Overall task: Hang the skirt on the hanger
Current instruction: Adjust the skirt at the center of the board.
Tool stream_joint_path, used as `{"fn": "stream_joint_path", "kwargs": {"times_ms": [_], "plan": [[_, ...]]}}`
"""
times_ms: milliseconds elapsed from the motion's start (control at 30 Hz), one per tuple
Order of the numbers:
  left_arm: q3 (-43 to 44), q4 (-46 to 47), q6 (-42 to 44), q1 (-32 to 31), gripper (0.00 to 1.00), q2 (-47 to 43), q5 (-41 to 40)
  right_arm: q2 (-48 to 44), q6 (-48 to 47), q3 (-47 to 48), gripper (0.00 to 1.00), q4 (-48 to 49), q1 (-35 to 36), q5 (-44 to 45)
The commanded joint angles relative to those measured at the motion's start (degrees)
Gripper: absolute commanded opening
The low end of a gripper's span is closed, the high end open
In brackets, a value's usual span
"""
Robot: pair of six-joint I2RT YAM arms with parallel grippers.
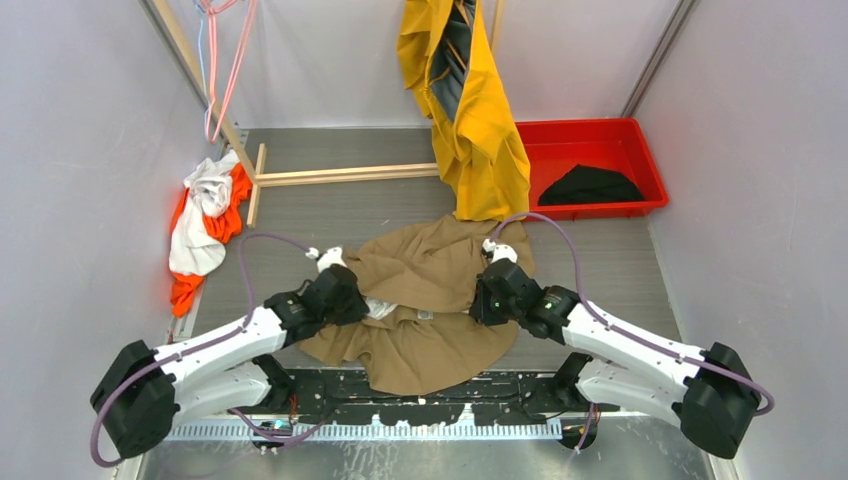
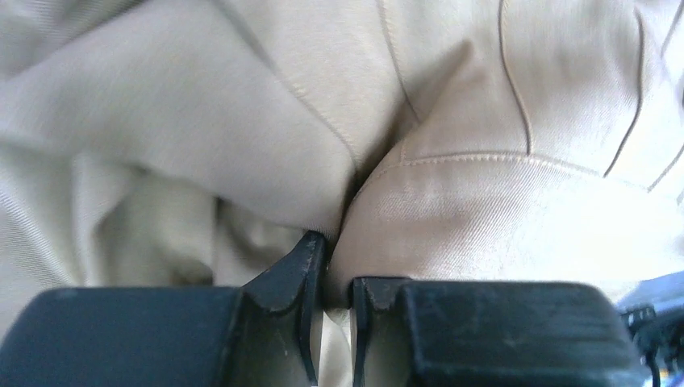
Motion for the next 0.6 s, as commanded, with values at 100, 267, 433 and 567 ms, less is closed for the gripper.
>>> {"fn": "stream_joint_path", "kwargs": {"times_ms": [100, 267, 433, 567], "plan": [[4.26, -1.53, 12.65, 13.74, 0.15, -1.85, -2.02, 8.58, -0.17, 4.03, 0.18, 9.97, -1.25, -2.26], [7.82, -0.22, 17.06, 20.18, 0.16, 0.82, 1.39, 14.52, -1.37, 6.12, 0.18, 14.68, -5.3, -5.51], [8.81, 0.79, 18.39, 20.28, 0.18, 3.42, 4.3, 17.04, -1.66, 6.07, 0.18, 16.57, -8.48, -9.02], [8.6, -1.21, 18.75, 20.01, 0.22, 1.85, 6.89, 12.82, -1.2, 4.21, 0.16, 13.13, -8.43, -7.37]]}}
